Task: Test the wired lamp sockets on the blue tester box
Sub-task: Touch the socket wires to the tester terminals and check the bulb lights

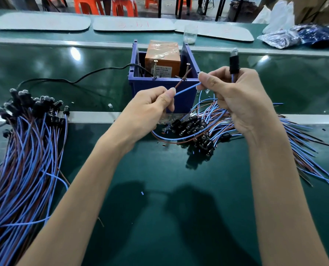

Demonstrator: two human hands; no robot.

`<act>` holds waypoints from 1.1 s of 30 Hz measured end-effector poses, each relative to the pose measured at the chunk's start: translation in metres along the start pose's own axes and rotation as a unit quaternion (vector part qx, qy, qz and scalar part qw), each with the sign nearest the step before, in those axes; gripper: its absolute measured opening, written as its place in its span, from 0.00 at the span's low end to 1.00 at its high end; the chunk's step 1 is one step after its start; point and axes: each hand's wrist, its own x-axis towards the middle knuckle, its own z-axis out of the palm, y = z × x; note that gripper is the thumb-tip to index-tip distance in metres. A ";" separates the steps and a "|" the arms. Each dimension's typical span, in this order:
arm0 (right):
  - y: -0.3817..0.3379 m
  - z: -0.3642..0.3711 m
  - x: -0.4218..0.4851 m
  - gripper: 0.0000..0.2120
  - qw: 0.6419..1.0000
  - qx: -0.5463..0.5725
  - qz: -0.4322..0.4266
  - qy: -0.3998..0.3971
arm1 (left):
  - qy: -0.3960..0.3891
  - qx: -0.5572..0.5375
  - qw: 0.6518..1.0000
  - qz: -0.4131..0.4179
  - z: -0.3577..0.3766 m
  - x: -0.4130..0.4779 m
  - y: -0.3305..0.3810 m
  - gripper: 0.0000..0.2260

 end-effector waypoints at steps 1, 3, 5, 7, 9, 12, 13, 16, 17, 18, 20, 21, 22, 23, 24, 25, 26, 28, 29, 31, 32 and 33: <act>0.000 0.000 0.001 0.08 1.000 -0.012 -0.003 0.003 | 0.006 -0.005 1.000 0.004 -0.001 0.000 0.000 0.17; 0.000 0.000 0.002 0.10 1.000 -0.030 -0.004 0.006 | 0.015 -0.005 1.000 0.010 -0.002 0.000 0.000 0.16; 0.002 0.001 0.003 0.11 0.999 -0.040 0.001 0.009 | 0.017 0.005 1.000 0.010 -0.003 0.000 0.001 0.16; 0.003 0.003 0.005 0.12 0.999 -0.052 0.009 0.012 | 0.014 0.016 1.000 0.005 -0.004 -0.001 0.001 0.16; 0.004 0.004 0.006 0.13 0.997 -0.068 0.019 0.014 | 0.010 0.028 1.000 0.002 -0.005 -0.002 0.002 0.17; 0.004 0.005 0.006 0.14 0.996 -0.082 0.034 0.018 | 0.007 0.037 0.999 0.001 -0.005 -0.002 0.003 0.17; 0.003 0.006 0.006 0.15 0.996 -0.082 0.038 0.022 | 0.005 0.037 0.999 0.002 -0.006 -0.003 0.003 0.17; 0.003 0.009 0.005 0.16 0.995 -0.081 0.046 0.033 | 0.009 0.046 0.999 0.004 -0.009 -0.003 0.004 0.18; 0.002 0.011 0.005 0.16 0.995 -0.079 0.050 0.033 | 0.010 0.051 0.999 0.003 -0.010 -0.003 0.004 0.18; 0.002 0.012 0.004 0.15 0.995 -0.075 0.053 0.033 | 0.011 0.055 0.998 0.002 -0.011 -0.003 0.004 0.18; 0.001 0.014 0.003 0.14 0.996 -0.065 0.058 0.031 | 0.012 0.064 0.998 0.000 -0.013 -0.002 0.004 0.18; 0.000 0.014 0.003 0.13 0.996 -0.061 0.060 0.029 | 0.011 0.067 0.998 -0.001 -0.013 -0.002 0.004 0.18; 0.000 0.014 0.003 0.12 0.996 -0.059 0.062 0.027 | 0.009 0.068 0.998 -0.001 -0.014 -0.002 0.004 0.18; 0.000 0.014 0.004 0.11 0.996 -0.058 0.064 0.028 | 0.007 0.070 0.998 -0.001 -0.013 -0.002 0.004 0.18; 0.000 0.014 0.004 0.11 0.996 -0.059 0.066 0.029 | 0.004 0.072 0.997 0.000 -0.013 -0.002 0.005 0.18; 0.001 0.015 0.004 0.12 0.995 -0.061 0.067 0.033 | 0.002 0.075 0.997 0.002 -0.013 -0.002 0.005 0.17; 0.002 0.015 0.004 0.13 0.995 -0.064 0.068 0.037 | 0.000 0.079 0.997 0.003 -0.012 -0.002 0.006 0.17; 0.002 0.016 0.005 0.15 0.995 -0.059 0.069 0.043 | -0.004 0.085 0.996 0.003 -0.012 -0.002 0.006 0.17; 0.002 0.017 0.005 0.15 0.995 -0.053 0.070 0.046 | -0.006 0.087 0.996 0.002 -0.011 -0.002 0.007 0.17; 0.001 0.018 0.004 0.15 0.995 -0.044 0.071 0.046 | -0.007 0.091 0.996 0.000 -0.010 -0.003 0.007 0.17; 0.001 0.019 0.004 0.14 0.996 -0.042 0.072 0.046 | -0.006 0.090 0.996 -0.001 -0.010 -0.003 0.007 0.17; 0.000 0.020 0.003 0.14 0.995 -0.039 0.072 0.047 | -0.006 0.089 0.996 -0.001 -0.011 -0.003 0.008 0.17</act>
